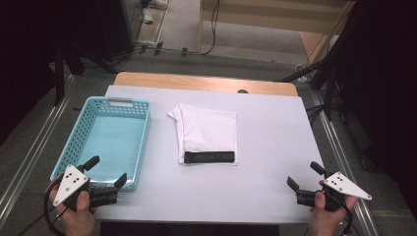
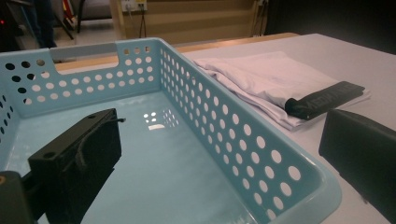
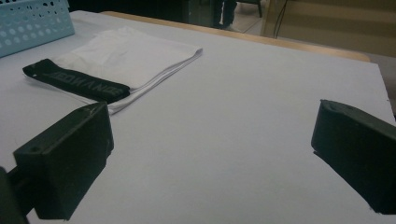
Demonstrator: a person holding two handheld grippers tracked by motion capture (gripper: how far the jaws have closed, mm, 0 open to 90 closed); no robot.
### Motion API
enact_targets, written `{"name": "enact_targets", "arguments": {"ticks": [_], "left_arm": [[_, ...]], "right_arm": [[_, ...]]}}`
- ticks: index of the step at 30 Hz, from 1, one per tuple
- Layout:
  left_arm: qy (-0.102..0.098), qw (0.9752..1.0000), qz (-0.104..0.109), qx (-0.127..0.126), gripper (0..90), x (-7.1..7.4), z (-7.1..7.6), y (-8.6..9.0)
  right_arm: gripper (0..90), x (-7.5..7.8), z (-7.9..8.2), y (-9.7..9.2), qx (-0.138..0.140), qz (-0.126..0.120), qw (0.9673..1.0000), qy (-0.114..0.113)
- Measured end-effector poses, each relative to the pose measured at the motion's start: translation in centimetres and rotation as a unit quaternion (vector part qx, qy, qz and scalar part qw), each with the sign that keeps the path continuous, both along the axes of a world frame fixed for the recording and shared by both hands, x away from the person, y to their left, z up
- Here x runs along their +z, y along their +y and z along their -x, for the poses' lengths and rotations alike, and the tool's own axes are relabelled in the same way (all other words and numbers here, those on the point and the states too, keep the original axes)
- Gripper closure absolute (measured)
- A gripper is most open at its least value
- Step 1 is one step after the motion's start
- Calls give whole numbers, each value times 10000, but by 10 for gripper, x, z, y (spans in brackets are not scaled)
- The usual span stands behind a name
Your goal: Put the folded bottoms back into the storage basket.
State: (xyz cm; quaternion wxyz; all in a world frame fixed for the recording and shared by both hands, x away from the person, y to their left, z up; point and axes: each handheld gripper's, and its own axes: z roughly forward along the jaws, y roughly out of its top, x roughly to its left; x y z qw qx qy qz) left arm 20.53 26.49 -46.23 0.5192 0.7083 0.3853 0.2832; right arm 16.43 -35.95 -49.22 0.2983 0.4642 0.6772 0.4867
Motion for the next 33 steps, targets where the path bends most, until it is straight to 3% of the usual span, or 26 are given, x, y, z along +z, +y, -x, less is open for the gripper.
{"name": "enact_targets", "arguments": {"ticks": [12, 21, 33], "left_arm": [[-81, 10000, -38, 38, 0, 7, 0, 0], [-199, 9998, 12, -44, 0, 20, 6, -3], [-153, 9985, -92, -513, 0, 40, -1, -35]], "right_arm": [[0, 0, 0, 0, 4, 4, 10000, 3], [0, 2, -3, 5, -4, 28, 10000, -6], [0, 3, -3, 5, -21, 126, 9999, -12]]}}
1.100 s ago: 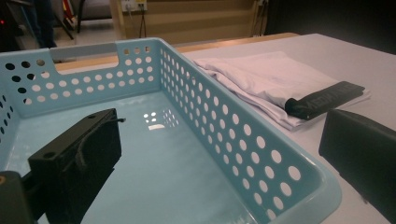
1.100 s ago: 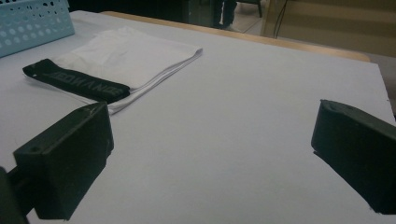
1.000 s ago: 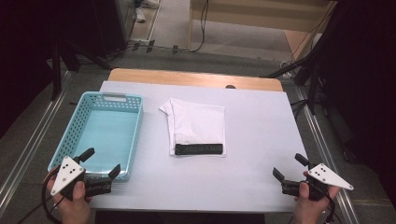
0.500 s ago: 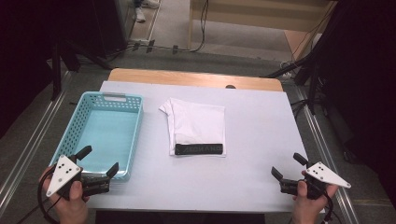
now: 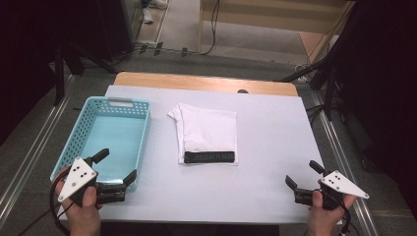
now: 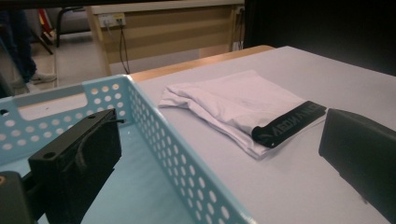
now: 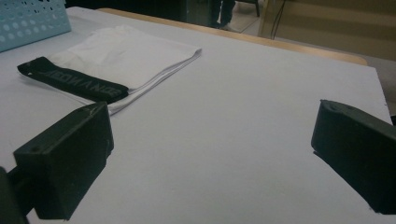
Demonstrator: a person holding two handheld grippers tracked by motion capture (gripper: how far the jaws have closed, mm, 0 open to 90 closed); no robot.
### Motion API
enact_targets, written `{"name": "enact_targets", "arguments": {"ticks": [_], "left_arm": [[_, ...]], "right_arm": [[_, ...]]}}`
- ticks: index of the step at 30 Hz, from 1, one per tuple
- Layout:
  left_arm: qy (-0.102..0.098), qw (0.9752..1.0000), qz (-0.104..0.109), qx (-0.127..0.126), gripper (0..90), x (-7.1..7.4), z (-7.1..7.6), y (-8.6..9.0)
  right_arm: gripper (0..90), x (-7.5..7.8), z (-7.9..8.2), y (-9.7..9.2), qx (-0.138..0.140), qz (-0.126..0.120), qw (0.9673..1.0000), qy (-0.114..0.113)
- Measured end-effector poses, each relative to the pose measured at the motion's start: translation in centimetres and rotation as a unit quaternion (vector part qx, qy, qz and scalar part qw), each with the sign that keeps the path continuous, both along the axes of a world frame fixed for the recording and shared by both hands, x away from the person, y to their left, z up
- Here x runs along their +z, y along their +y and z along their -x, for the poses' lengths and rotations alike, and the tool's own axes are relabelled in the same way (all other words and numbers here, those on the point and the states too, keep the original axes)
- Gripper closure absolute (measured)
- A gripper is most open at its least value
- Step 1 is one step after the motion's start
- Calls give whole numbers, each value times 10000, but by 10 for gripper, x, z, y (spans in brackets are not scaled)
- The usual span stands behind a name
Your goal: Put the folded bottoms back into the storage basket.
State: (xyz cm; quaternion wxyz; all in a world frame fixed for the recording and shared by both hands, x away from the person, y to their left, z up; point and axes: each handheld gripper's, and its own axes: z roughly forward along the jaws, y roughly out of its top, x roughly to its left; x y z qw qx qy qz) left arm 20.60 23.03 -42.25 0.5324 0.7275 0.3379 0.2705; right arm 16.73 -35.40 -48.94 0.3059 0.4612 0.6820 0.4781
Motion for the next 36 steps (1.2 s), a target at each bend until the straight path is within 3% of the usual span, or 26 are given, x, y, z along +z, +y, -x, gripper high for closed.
{"name": "enact_targets", "arguments": {"ticks": [26, 36], "left_arm": [[-12, 9984, -44, -558, 0, 29, -38, -71], [101, 9967, -65, -798, 0, 32, -55, -101]], "right_arm": [[0, 2, 1, 2, 108, -44, 9999, -61], [0, 1, 0, 0, 98, -74, 9999, -48]]}}
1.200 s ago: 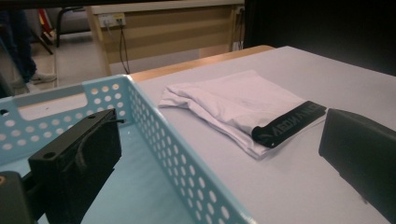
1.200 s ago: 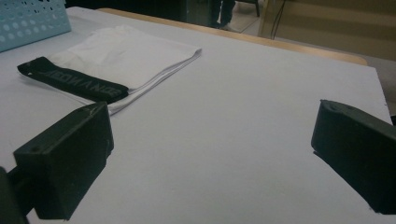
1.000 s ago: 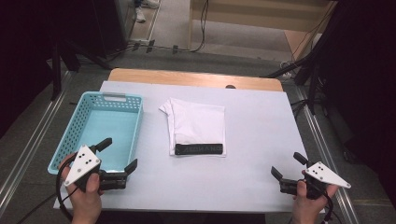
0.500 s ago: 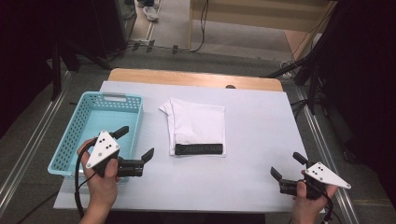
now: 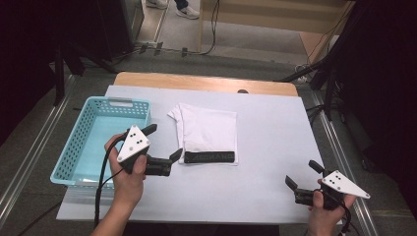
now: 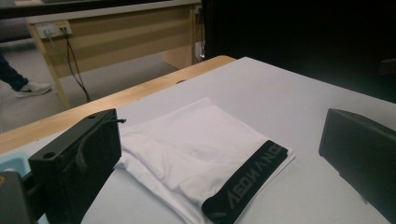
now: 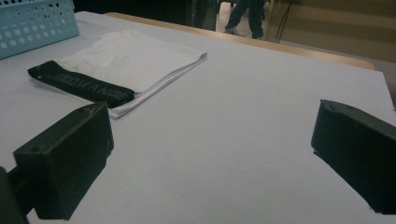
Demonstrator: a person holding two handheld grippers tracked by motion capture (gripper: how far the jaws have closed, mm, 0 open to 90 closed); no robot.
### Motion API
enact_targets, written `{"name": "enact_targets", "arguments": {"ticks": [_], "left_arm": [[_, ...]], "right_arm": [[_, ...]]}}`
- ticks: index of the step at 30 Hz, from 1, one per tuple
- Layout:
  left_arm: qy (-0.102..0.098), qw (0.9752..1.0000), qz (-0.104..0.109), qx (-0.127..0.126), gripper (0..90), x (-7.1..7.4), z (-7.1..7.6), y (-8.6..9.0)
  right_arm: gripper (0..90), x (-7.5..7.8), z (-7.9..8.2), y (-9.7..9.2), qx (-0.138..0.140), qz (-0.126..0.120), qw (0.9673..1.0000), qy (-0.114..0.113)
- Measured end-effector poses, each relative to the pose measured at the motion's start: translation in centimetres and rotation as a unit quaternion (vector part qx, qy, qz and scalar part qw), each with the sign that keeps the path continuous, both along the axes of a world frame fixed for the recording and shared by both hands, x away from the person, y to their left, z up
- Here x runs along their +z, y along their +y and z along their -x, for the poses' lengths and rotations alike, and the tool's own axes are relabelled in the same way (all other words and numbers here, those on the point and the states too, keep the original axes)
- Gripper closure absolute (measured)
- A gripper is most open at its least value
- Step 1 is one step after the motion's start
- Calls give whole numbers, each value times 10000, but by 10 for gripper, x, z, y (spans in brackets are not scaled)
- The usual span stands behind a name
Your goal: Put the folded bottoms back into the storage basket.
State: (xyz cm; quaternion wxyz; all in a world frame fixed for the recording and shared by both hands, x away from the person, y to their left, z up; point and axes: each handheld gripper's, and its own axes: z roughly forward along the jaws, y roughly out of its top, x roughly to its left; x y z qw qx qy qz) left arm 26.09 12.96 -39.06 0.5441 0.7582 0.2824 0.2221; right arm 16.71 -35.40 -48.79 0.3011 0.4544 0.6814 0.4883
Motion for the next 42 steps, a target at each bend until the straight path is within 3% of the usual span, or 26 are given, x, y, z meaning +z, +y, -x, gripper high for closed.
{"name": "enact_targets", "arguments": {"ticks": [11, 21, 29, 42], "left_arm": [[139, 9996, -29, -234, 0, 1, -20, -31], [388, 9987, -194, -248, 0, -12, -42, -57], [802, 9958, -292, -336, 0, -30, -59, -71], [1264, 9899, -608, -223, 0, -56, -70, -81]], "right_arm": [[0, 0, 0, -2, -4, -39, 10000, 7], [0, 0, -1, -1, 28, -11, 10000, -8], [0, -3, -3, -1, 60, -31, 10000, 43], [0, -3, 0, -4, 83, -79, 9999, 9]]}}
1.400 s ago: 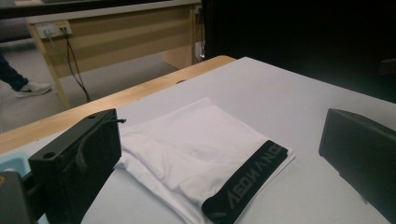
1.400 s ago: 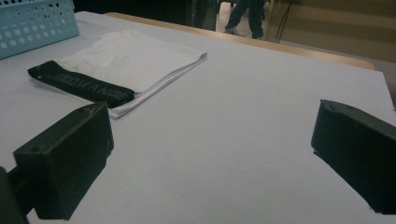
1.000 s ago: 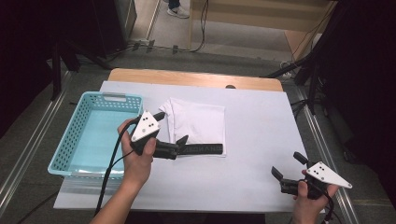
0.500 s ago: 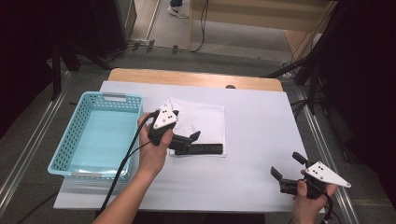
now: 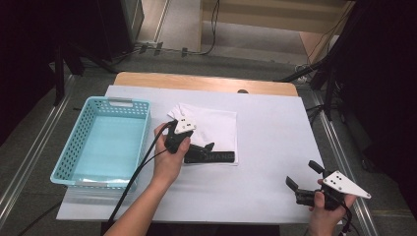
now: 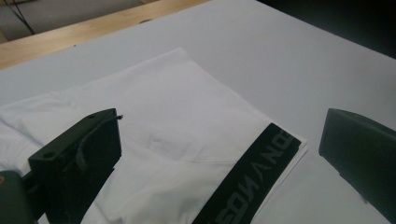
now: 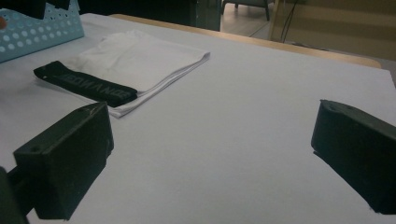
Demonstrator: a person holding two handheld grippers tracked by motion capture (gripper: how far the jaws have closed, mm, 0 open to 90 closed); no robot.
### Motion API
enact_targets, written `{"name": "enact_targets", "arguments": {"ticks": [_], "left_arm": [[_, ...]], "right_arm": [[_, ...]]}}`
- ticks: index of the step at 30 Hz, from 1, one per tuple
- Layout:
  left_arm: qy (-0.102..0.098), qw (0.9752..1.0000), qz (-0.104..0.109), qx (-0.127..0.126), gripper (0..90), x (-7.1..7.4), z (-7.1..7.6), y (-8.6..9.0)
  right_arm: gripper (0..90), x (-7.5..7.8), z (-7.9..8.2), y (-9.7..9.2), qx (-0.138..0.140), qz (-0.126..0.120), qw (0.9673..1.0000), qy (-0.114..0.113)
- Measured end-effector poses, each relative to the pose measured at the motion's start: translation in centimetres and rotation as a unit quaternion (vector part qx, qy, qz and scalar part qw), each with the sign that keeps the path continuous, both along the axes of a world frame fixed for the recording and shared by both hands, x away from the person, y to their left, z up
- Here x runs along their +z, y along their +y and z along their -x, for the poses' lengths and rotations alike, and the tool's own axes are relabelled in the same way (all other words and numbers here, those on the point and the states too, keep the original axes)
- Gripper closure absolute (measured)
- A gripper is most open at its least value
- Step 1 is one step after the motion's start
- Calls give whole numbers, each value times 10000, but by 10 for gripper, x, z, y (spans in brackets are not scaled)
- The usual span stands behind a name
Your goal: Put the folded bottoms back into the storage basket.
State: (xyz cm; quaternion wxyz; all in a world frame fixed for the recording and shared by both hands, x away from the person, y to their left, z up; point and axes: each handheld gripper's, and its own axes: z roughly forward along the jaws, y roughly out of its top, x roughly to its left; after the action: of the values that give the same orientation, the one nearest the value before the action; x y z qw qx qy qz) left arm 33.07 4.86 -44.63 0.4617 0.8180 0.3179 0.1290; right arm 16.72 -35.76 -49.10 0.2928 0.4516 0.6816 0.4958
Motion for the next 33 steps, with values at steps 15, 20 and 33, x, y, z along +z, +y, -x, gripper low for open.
{"name": "enact_targets", "arguments": {"ticks": [15, 20, 33], "left_arm": [[980, 9901, -523, 856, 112, -31, -11, 15], [1210, 9842, -691, 1093, 150, -39, -9, 18], [1432, 9764, -892, 1345, 206, -51, -2, 26]], "right_arm": [[0, -4, -4, 0, -5, 110, 9999, 110], [0, -5, -4, 0, 6, 102, 9999, 127], [0, -5, -5, 2, 23, 130, 9998, 165]]}}
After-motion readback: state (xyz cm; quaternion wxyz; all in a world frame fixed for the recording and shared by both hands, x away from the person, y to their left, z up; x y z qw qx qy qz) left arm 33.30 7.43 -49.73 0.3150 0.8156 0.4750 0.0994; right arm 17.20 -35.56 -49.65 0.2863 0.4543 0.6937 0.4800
